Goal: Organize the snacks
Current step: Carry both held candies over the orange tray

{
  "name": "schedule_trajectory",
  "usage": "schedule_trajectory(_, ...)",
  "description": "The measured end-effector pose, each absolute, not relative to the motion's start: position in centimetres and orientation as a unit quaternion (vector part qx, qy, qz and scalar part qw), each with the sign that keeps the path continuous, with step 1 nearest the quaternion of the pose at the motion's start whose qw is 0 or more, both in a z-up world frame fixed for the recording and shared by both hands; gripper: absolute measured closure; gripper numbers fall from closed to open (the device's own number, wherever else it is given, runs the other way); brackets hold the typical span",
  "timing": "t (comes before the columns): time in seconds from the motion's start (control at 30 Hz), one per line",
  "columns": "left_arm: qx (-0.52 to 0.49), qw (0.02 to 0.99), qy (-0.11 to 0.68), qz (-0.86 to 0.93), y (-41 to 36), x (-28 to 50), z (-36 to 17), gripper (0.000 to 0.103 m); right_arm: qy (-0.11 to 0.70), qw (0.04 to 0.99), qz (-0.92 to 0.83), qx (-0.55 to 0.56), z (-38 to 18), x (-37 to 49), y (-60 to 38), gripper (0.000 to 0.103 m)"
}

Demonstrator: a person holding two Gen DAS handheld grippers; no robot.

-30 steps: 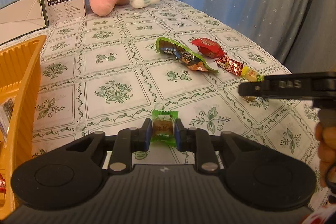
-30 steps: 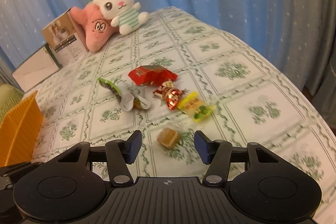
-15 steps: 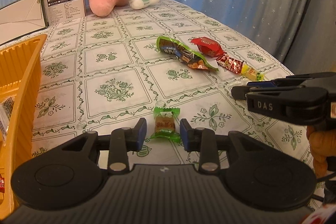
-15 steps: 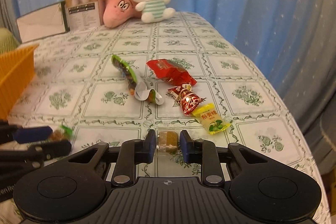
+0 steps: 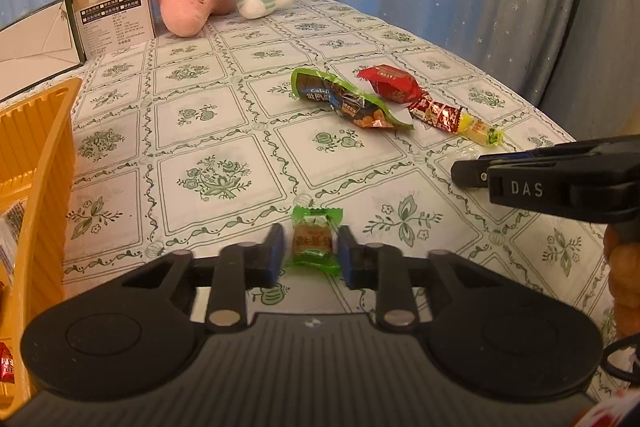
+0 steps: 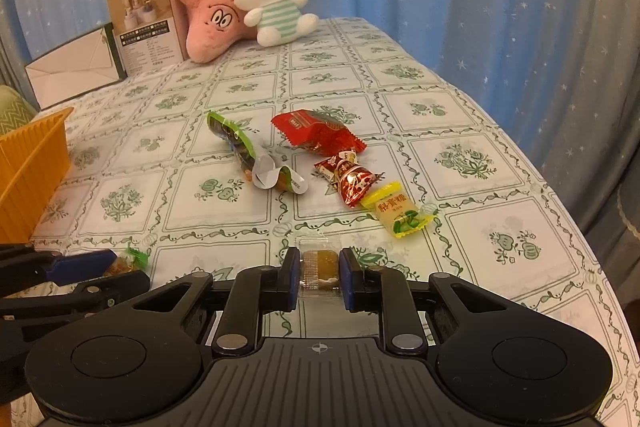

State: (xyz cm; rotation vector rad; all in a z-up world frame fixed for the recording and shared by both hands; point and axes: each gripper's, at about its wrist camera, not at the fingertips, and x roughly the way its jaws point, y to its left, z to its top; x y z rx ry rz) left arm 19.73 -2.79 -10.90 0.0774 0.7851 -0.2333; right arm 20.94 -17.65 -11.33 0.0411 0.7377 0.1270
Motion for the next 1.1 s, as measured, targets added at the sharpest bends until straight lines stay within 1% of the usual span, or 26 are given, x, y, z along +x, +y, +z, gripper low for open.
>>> schedule_trajectory(0.1, 0.035, 0.918, 0.379, -0.114, -2.7, 19.5, -10.7, 0.085, 0.358, 0.931, 0.064, 0.032, -10.9, 20.7, -17.8, 0.082)
schedule_trajectory(0.2, 0.026, 0.924, 0.366, -0.106, -2.4, 18.7, -9.8, 0.085, 0.348, 0.935, 0.066, 0.034, -9.9, 20.1, -17.8, 0.082)
schedule_trajectory(0.63, 0.002, 0.928, 0.359, -0.096, -1.0, 14.8, -6.2, 0.085, 0.318, 0.943, 0.084, 0.052, -6.0, 16.4, -17.0, 0.082)
schedule_trajectory(1.1, -0.017, 0.941, 0.336, -0.040, 5.1, 10.8, -1.3, 0.085, 0.285, 0.942, 0.169, 0.044, -2.9, 14.0, -11.2, 0.082)
